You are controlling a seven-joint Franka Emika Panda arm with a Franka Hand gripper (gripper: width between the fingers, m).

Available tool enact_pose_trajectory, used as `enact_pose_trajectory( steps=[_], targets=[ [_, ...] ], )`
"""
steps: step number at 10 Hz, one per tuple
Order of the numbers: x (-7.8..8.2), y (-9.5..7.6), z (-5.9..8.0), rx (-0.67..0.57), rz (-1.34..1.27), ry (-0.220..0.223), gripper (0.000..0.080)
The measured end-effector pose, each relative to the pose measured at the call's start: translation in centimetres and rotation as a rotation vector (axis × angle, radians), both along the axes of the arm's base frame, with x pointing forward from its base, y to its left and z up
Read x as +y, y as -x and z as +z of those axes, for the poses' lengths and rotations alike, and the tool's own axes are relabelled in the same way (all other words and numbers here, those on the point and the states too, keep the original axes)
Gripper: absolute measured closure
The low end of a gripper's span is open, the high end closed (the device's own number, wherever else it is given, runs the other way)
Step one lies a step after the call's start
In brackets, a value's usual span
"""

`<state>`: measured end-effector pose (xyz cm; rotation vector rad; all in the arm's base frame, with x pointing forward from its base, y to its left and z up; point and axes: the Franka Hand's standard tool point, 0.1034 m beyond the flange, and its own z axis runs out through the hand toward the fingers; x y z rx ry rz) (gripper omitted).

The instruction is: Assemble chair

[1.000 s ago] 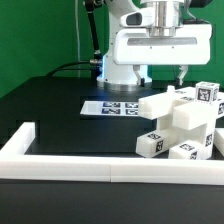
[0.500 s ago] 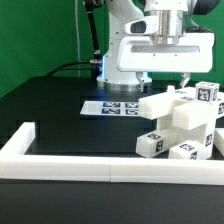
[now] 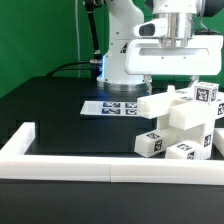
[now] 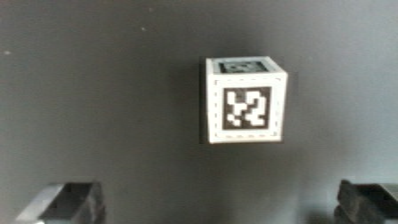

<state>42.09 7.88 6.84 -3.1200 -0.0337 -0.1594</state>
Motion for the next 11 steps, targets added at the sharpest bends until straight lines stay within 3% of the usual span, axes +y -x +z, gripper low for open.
enact_pose_trajectory(
  steps=[6,8,11],
  targets=[
    [1.1,-3.4,1.1,-0.02,0.005,-0.013,0.0151],
    [0.5,-3.1,2.0,-0.008,-0.005,-0.026,0.0151],
    [0.2,-0.7,2.5,0.009,-0.019,-0.046,0.0151]
  ],
)
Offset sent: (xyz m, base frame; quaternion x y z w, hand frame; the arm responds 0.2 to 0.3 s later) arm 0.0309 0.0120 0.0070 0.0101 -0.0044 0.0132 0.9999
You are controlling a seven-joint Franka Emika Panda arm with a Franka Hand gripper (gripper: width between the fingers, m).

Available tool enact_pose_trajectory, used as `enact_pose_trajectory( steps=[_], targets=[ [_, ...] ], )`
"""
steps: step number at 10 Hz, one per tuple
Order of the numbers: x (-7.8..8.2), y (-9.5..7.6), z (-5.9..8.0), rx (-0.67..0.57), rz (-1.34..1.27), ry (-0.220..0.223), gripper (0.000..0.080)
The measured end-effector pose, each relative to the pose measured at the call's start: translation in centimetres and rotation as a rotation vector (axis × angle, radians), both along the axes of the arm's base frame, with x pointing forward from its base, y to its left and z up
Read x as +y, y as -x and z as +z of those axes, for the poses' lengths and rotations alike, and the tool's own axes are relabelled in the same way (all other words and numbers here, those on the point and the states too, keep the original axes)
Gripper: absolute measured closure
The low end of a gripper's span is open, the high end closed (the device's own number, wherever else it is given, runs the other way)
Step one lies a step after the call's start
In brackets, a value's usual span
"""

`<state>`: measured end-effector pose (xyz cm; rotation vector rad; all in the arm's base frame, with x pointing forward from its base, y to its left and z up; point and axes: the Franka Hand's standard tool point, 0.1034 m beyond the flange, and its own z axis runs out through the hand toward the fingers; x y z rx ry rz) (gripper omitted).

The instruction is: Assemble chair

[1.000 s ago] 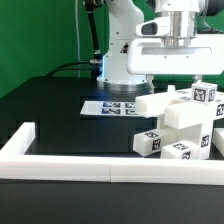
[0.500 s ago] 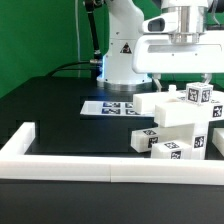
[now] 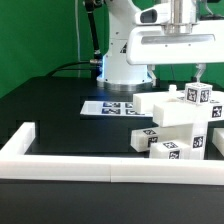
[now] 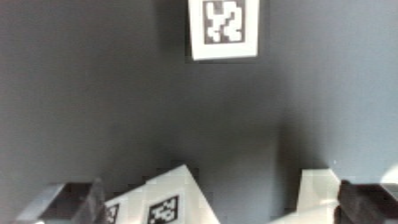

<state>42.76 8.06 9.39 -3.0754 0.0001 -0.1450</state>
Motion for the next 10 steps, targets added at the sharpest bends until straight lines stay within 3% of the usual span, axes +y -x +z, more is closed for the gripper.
enact_pose_trajectory(
  steps=[2,6,10],
  targets=[
    [0.1,0.3,-0.1,0.005,-0.034,-0.022,0.0151],
    [0.1,0.4,-0.2,0.006,-0.034,-0.02,0.0151],
    [0.9,1.9,-2.5,0.007,-0.033,0.005,0.0151]
  ],
)
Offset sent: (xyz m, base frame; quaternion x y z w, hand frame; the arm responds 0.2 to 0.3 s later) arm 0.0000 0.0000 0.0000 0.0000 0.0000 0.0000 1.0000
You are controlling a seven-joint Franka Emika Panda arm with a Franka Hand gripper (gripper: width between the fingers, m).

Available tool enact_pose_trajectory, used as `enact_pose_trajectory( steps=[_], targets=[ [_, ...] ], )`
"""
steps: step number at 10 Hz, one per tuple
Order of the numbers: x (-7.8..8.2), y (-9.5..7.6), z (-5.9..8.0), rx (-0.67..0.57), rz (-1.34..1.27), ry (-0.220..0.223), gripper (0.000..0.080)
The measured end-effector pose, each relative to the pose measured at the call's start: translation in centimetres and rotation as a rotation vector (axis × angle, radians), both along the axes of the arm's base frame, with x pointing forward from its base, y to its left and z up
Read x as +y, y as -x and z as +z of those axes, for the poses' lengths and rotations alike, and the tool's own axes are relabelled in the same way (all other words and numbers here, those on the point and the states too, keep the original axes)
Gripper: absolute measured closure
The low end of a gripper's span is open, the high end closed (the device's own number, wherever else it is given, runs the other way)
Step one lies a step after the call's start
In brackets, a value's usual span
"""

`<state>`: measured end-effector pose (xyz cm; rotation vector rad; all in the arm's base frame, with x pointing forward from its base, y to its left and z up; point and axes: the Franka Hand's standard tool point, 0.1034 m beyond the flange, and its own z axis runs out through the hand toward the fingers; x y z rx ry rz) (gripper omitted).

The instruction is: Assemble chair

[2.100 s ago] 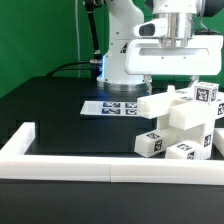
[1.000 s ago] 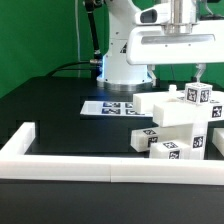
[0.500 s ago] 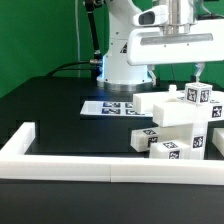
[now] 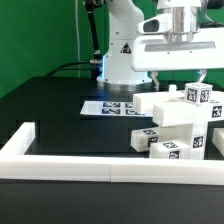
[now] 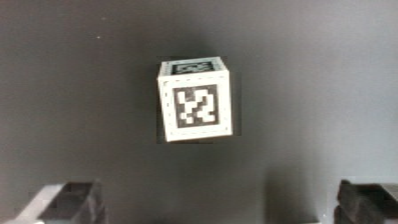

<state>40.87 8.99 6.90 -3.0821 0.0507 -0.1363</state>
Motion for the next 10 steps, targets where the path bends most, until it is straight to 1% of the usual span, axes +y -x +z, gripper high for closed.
enact_pose_trajectory(
  steps=[1,3,5,7,10],
  targets=[
    [-0.3,0.3,-0.7,-0.005,0.001,0.014,0.0151],
    [-0.2,0.8,-2.1,-0.005,0.011,0.033,0.0151],
    [-0.2,1.1,-3.1,0.003,0.017,0.044,0.0151],
    [-0.1,1.0,-4.0,0.014,0.019,0.053,0.0151],
    [0.2,0.3,-5.0,0.02,0.015,0.059,0.0151]
  ],
)
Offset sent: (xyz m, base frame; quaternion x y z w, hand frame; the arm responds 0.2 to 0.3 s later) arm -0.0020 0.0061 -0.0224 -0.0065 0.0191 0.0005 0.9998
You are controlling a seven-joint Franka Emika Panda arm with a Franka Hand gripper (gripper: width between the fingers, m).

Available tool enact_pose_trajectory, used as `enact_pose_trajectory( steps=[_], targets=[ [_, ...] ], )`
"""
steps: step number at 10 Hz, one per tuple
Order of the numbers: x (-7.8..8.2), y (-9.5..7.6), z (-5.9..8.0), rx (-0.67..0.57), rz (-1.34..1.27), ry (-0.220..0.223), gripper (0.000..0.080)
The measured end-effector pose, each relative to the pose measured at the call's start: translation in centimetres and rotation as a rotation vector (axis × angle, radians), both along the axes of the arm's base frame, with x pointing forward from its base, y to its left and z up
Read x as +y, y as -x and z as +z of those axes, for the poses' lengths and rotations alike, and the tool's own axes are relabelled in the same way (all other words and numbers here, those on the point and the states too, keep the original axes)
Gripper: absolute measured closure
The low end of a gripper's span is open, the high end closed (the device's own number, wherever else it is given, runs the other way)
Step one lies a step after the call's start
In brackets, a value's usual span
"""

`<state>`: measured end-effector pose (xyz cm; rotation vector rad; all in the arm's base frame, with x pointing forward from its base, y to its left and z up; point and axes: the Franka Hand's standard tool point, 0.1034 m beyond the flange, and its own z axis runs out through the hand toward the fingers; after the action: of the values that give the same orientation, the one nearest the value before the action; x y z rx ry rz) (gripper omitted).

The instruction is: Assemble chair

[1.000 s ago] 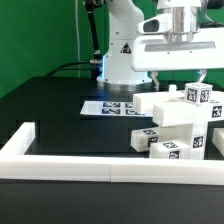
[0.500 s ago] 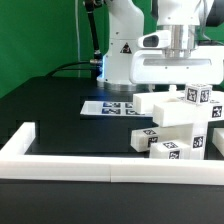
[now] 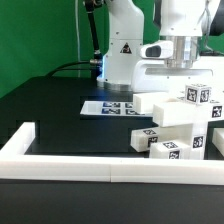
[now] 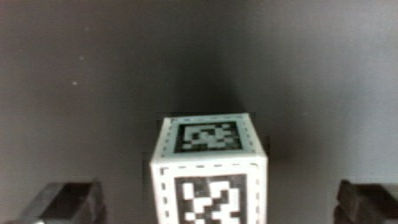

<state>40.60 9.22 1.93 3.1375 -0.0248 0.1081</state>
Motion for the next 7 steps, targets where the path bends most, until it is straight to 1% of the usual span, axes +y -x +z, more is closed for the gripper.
enact_pose_trajectory(
  steps=[2,4,6,7],
  targets=[
    [0.1,-0.4,-0.6,0.004,0.001,0.004,0.0151],
    [-0.1,-0.2,-1.1,0.012,0.001,0.009,0.0151],
    [-0.1,-0.1,-1.2,0.016,0.001,0.011,0.0151],
    [-0.2,0.0,-1.3,0.017,0.001,0.011,0.0272]
  ],
)
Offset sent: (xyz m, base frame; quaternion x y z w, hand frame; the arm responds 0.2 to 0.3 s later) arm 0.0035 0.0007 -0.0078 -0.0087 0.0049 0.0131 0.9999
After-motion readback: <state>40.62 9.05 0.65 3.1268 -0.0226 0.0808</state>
